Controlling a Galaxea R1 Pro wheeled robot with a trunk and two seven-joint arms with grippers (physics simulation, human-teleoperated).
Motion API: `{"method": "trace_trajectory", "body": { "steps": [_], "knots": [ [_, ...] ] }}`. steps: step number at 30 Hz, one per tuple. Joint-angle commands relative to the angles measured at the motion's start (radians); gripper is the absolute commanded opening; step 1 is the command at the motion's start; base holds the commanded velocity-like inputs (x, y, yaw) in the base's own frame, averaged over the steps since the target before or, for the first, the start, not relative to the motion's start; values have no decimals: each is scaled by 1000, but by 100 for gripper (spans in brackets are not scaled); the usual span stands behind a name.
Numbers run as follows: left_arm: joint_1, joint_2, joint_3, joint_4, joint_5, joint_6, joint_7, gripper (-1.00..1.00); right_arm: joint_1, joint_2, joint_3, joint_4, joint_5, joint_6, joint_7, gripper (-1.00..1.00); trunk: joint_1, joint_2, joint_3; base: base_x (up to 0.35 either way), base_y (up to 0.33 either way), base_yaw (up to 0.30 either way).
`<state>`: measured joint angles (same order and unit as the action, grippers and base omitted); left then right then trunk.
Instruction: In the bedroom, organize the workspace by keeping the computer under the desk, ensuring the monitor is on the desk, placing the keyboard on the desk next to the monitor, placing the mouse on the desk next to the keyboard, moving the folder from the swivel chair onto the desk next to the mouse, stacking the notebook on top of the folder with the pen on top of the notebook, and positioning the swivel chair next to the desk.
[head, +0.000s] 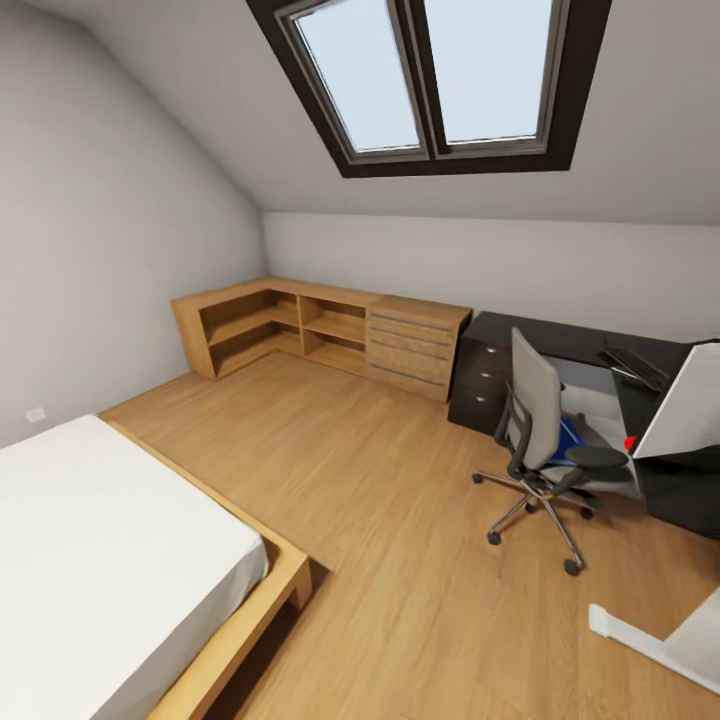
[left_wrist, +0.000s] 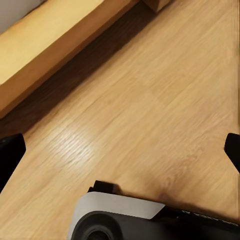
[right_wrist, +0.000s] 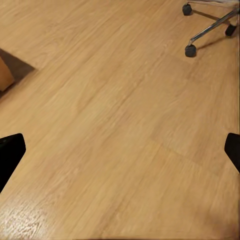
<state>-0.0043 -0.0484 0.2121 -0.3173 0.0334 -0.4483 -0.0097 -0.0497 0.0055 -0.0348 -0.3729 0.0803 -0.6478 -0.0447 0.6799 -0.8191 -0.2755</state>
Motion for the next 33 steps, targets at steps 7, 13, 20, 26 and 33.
{"method": "trace_trajectory", "body": {
  "steps": [7,13,20,26,33],
  "knots": [
    [0,0,1,1,3,-3,-1,100,-1,1,-4,2,9,-3,-4,100,0,-1,-1,1,0,-278],
    [0,1,1,1,3,-3,-1,100,-1,1,-3,2,9,-3,-4,100,0,-1,-1,0,0,-278],
    [0,1,1,1,3,-3,-1,100,-1,1,-3,2,9,-3,-4,100,0,-1,-1,0,0,-278],
    [0,1,1,1,3,-3,-1,100,-1,1,-4,2,9,-3,-4,100,0,-1,-1,0,0,-278],
    [0,1,1,1,3,-3,-1,100,-1,1,-4,2,9,-1,-4,100,0,-1,-1,0,0,-278]
  ]
}}
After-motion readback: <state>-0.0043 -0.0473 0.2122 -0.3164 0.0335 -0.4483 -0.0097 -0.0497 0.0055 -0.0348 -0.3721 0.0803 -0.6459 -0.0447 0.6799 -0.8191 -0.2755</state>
